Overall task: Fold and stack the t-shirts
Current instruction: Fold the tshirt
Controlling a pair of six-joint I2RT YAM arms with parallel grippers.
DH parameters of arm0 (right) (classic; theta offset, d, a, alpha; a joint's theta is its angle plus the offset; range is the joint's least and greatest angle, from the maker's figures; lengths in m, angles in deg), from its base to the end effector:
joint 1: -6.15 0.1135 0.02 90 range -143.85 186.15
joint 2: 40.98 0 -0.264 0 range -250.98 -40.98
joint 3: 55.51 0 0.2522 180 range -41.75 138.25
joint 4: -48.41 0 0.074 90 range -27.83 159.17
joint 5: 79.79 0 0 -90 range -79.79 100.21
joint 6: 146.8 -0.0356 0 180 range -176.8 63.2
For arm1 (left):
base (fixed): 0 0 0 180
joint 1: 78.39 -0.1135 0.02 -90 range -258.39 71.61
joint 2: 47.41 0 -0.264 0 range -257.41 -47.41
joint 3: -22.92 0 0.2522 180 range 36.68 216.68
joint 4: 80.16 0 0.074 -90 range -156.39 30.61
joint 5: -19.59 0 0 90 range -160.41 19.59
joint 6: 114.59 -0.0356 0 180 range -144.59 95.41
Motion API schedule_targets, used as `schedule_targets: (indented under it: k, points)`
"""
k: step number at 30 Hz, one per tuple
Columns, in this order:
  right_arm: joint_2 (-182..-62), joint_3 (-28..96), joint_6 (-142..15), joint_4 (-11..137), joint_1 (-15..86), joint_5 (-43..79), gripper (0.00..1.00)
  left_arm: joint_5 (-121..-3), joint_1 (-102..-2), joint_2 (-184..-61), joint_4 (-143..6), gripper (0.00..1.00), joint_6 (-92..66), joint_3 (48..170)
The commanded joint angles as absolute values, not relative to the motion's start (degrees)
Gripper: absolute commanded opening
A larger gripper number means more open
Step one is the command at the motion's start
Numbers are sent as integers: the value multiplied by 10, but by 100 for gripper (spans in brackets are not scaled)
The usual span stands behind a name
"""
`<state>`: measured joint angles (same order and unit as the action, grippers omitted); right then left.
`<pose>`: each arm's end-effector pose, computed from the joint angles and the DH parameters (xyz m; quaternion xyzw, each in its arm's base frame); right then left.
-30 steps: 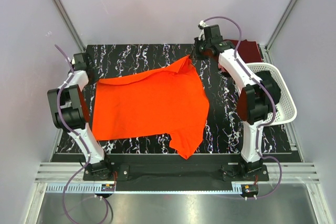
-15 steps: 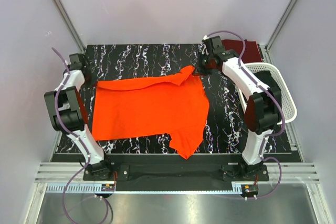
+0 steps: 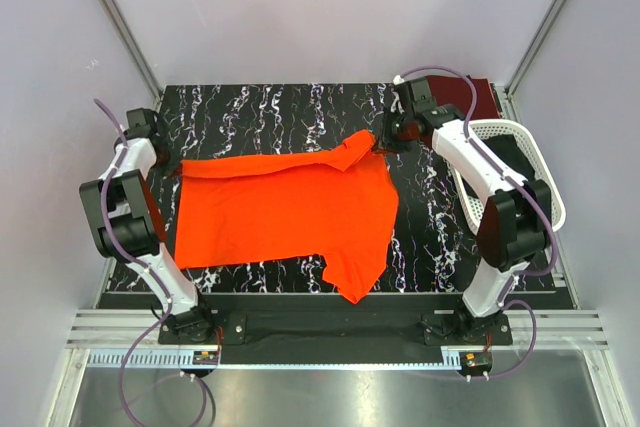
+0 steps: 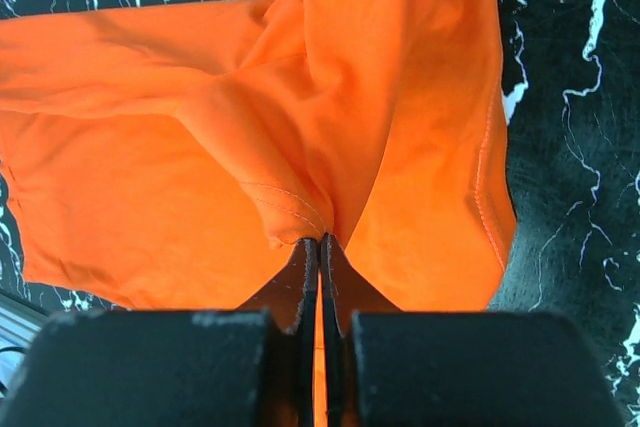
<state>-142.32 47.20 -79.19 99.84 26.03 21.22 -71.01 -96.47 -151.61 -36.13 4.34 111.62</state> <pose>0.3682 0.1404 0.2948 -0.0123 0.9360 0.2067 0.2846 0.3643 0.1193 0.2076 -0.3861 0.8842 -0.0198 0.2621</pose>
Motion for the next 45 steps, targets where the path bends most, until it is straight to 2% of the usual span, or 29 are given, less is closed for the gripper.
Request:
schedule_targets:
  k: [1, 11, 24, 26, 28, 30, 31, 33, 34, 35, 37, 39, 41, 44, 45]
  points:
    - [-1387, 446, -784, 987, 264, 204, 0, -715, -971, -1498, -355, 0, 30, 1123]
    - [-1408, 389, -786, 965, 263, 219, 0, -708, -971, -1523, -367, 0, 34, 1103]
    - [-1423, 381, -785, 978, 264, 222, 0, -720, -971, -1521, -351, 0, 38, 1097]
    - [-1418, 365, -788, 972, 265, 226, 1, -723, -971, -1521, -347, 7, 41, 1092]
    - [-1420, 352, -789, 973, 265, 229, 3, -726, -972, -1519, -344, 10, 44, 1088]
    - [-1418, 345, -789, 975, 265, 235, 12, -735, -973, -1516, -334, 16, 48, 1086]
    - [-1417, 343, -789, 977, 265, 237, 19, -737, -972, -1508, -332, 29, 48, 1085]
    - [-1415, 337, -787, 981, 264, 252, 27, -752, -972, -1498, -327, 41, 52, 1082]
    - [-1412, 335, -784, 982, 263, 257, 33, -758, -973, -1491, -325, 51, 55, 1084]
    - [-1409, 336, -784, 986, 262, 254, 46, -760, -972, -1482, -326, 55, 61, 1085]
    - [-1407, 348, -782, 983, 258, 228, 57, -759, -972, -1473, -337, 61, 67, 1090]
    - [-1425, 409, -779, 975, 245, 209, 62, -731, -972, -1470, -383, 58, 72, 1091]
    - [-1487, 505, -779, 990, 236, 204, 62, -694, -971, -1481, -411, 51, 74, 1104]
    - [-1588, 635, -771, 1041, 221, 208, 62, -648, -971, -1527, -438, 46, 80, 1133]
    - [-1608, 660, -769, 1048, 218, 204, 62, -641, -971, -1539, -441, 41, 83, 1140]
